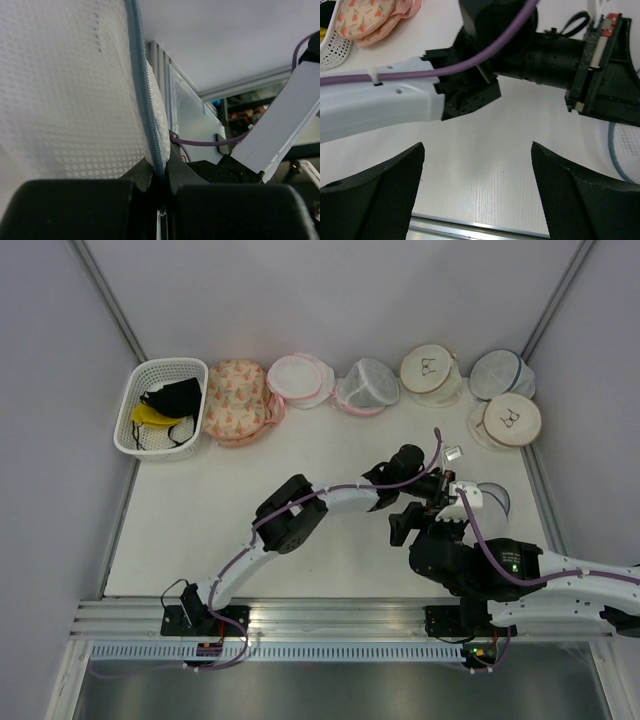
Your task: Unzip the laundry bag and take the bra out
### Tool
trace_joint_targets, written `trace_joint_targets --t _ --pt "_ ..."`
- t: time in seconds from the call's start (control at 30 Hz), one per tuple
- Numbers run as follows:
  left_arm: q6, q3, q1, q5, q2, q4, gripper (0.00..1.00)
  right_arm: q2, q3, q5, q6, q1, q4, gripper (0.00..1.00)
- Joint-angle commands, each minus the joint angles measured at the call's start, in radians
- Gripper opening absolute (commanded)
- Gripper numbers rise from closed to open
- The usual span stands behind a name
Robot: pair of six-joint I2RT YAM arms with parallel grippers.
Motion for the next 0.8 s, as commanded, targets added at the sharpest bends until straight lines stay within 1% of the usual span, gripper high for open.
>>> trace_joint_targets --t 0.0,0.1,0.2,0.23,0.27,0.3,0.33,0.37,0.4,0.47,0.5,0.57,0.6,0.63,0.67,0.7,0.73,0.77 --pt "-0.177 0.169 -0.056 0.142 0.113 0.128 0.02 -0.013 0.025 0.026 -0.040 -0.004 0.007 0.91" --pt "-0.235 0.281 -0.085 0.174 0.205 0.163 0.02 -0.015 0.014 0.017 -0.054 -0.002 0.030 0.91" --pt "-0.287 0.333 -0.100 0.191 0.246 0.201 0.02 -0.013 0.006 -0.001 -0.071 -0.001 0.049 0.91" --pt "-0.287 0.337 -0.103 0.196 0.246 0.201 0.04 -0.013 0.005 -0.006 -0.077 -0.004 0.052 0.91" --pt "-0.287 0.332 -0.103 0.203 0.242 0.206 0.07 -0.015 0.005 -0.008 -0.077 -0.002 0.052 0.91" --pt "-0.277 0.308 -0.102 0.205 0.219 0.212 0.30 -0.016 0.003 -0.008 -0.077 -0.005 0.049 0.92" --pt "-0.263 0.283 -0.100 0.207 0.202 0.212 0.45 -0.020 0.003 -0.011 -0.077 -0.002 0.049 0.93" --pt "-0.240 0.256 -0.099 0.196 0.179 0.208 0.65 -0.023 0.002 -0.009 -0.075 -0.004 0.046 0.94" --pt "-0.175 0.192 -0.097 0.185 0.120 0.165 0.77 -0.024 0.002 -0.008 -0.074 -0.004 0.043 0.94" --pt "-0.102 0.125 -0.089 0.149 0.058 0.116 0.96 -0.029 0.003 -0.005 -0.065 -0.004 0.030 0.95" --pt "-0.038 0.067 -0.086 0.135 0.030 0.064 0.98 -0.030 0.003 -0.003 -0.063 -0.002 0.026 0.96" --pt "0.014 -0.002 -0.066 0.081 -0.063 0.027 1.00 -0.030 0.005 0.005 -0.054 -0.004 0.009 0.98" --pt "0.068 -0.089 -0.057 0.050 -0.097 0.013 1.00 -0.030 0.006 0.011 -0.045 -0.004 0.000 0.98" --pt "0.102 -0.137 -0.039 0.012 -0.188 -0.040 1.00 -0.030 0.008 0.014 -0.037 -0.004 -0.009 0.98" --pt "0.136 -0.190 -0.030 -0.078 -0.236 -0.055 1.00 -0.030 0.009 0.027 -0.031 -0.005 -0.028 0.98" --pt "0.206 -0.288 -0.020 -0.135 -0.294 -0.087 1.00 -0.030 0.011 0.034 -0.011 -0.004 -0.039 0.98" --pt "0.240 -0.332 -0.005 -0.187 -0.344 -0.145 1.00 -0.032 0.011 0.041 -0.003 -0.002 -0.051 0.98" --pt "0.268 -0.411 0.003 -0.292 -0.447 -0.176 1.00 -0.032 0.013 0.063 0.015 -0.004 -0.083 0.98"
